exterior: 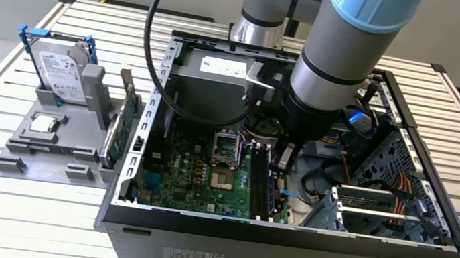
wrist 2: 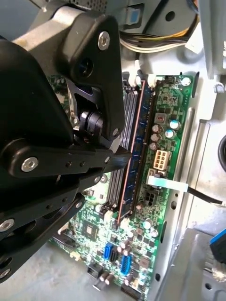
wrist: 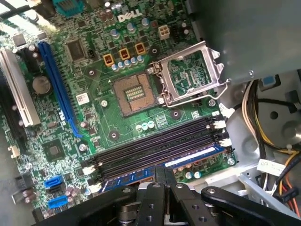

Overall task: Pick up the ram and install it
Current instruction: 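Press down the ram until it locks into place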

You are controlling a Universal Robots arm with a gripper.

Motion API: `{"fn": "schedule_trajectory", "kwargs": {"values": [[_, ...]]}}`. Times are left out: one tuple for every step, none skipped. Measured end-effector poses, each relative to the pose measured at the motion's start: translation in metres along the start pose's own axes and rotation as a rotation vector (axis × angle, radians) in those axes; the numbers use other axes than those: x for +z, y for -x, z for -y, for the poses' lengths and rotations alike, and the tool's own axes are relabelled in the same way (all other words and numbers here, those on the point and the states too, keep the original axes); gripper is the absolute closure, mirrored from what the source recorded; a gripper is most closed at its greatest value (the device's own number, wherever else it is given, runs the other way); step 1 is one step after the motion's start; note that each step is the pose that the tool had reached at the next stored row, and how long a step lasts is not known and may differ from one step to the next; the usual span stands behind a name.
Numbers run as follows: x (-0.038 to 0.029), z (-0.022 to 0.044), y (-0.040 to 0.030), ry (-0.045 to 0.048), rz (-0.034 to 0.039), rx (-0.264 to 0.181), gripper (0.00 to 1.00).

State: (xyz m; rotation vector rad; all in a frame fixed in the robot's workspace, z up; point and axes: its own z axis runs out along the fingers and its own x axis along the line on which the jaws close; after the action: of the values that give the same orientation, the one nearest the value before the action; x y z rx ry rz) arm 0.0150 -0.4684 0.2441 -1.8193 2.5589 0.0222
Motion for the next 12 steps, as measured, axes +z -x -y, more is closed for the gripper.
{"fn": "schedule_trajectory", "kwargs": {"values": [[0.0000,0.0000,0.0000,0.0002,-0.0001,-0.013,1.00],[0.0000,0.0001,0.0000,0.0003,-0.0003,-0.025,1.00],[0.0000,0.0001,0.0000,0.0004,-0.0004,-0.038,1.00],[0.0000,0.0001,0.0000,0.0005,-0.0005,-0.051,1.00],[0.0000,0.0001,0.0000,0.0006,-0.0007,-0.064,1.00],[0.0000,0.0002,0.0001,0.0008,-0.0008,-0.077,1.00],[0.0000,0.0002,0.0001,0.0008,-0.0010,-0.089,1.00],[0.0000,0.0002,0.0001,0.0010,-0.0011,-0.102,1.00],[0.0000,0.0002,0.0001,0.0012,-0.0012,-0.115,1.00],[0.0000,0.0003,0.0001,0.0013,-0.0014,-0.128,1.00],[0.0000,0.0003,0.0001,0.0014,-0.0014,-0.141,1.00],[0.0000,0.0004,0.0001,0.0015,-0.0016,-0.154,1.00]]}}
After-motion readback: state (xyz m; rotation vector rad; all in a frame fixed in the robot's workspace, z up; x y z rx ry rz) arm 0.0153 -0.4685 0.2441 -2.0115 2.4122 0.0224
